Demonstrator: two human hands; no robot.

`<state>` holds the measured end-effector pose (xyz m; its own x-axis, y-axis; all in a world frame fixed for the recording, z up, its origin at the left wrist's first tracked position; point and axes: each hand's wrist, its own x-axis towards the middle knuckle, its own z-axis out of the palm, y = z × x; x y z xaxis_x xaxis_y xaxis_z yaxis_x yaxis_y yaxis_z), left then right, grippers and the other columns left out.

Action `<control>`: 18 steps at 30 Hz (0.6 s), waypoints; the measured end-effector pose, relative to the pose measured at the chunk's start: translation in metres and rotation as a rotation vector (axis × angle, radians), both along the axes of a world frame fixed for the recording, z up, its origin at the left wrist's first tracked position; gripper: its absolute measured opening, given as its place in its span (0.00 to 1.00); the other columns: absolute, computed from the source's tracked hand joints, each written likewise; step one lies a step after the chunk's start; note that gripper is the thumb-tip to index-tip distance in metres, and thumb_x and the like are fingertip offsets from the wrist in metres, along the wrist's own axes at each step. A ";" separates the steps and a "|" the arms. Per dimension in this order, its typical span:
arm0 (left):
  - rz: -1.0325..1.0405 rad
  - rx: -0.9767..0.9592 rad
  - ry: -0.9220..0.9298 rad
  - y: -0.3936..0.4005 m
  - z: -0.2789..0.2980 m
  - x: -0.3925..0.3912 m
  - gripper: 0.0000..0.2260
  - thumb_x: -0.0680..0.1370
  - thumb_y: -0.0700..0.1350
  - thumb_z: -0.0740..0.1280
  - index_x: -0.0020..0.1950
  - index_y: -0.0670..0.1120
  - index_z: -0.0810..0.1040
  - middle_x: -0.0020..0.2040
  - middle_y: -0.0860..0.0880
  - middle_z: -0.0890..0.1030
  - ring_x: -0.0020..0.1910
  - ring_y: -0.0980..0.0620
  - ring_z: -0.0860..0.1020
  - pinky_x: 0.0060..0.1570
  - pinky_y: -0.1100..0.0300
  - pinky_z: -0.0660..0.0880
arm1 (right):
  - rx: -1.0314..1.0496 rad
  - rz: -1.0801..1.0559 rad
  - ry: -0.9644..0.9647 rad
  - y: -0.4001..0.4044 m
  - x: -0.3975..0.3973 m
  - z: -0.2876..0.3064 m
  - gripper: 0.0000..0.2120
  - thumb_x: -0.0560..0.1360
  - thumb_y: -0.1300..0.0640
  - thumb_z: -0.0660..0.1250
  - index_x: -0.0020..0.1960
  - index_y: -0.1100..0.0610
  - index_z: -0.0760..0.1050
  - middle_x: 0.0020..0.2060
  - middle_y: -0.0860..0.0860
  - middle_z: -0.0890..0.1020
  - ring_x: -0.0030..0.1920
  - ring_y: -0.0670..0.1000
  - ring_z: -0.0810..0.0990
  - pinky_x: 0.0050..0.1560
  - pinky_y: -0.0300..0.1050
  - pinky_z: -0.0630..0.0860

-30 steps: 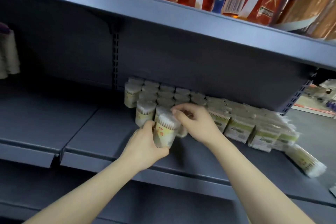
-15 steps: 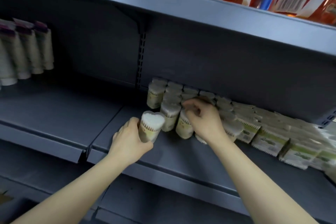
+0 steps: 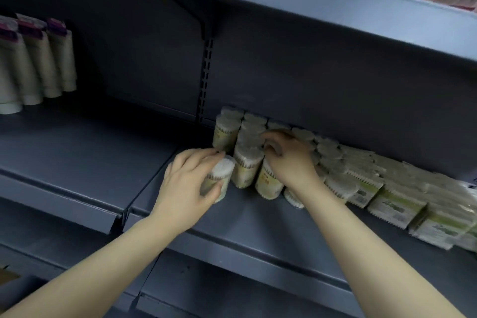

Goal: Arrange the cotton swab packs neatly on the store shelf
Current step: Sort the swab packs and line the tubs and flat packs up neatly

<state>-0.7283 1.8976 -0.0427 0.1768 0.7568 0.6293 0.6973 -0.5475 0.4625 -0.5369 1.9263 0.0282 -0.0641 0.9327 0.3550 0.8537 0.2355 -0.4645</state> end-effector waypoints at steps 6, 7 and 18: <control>0.025 0.048 0.145 0.018 0.001 -0.001 0.21 0.73 0.49 0.58 0.64 0.45 0.75 0.62 0.48 0.77 0.65 0.49 0.68 0.62 0.53 0.65 | -0.109 0.019 -0.101 0.012 -0.012 0.002 0.20 0.78 0.60 0.55 0.69 0.55 0.66 0.68 0.52 0.70 0.67 0.53 0.68 0.60 0.40 0.65; 0.036 0.053 0.163 0.022 0.002 -0.001 0.21 0.73 0.48 0.59 0.63 0.43 0.76 0.61 0.46 0.78 0.64 0.47 0.70 0.62 0.54 0.67 | -0.121 0.020 -0.131 0.014 -0.014 0.001 0.20 0.78 0.60 0.55 0.70 0.54 0.65 0.69 0.52 0.68 0.68 0.53 0.67 0.60 0.41 0.66; -0.026 -0.072 0.215 0.066 0.017 0.001 0.24 0.73 0.51 0.52 0.59 0.42 0.79 0.63 0.41 0.77 0.63 0.36 0.73 0.59 0.44 0.70 | -0.197 -0.022 -0.223 0.021 -0.018 -0.001 0.19 0.80 0.57 0.52 0.70 0.53 0.66 0.68 0.54 0.71 0.66 0.55 0.69 0.64 0.47 0.67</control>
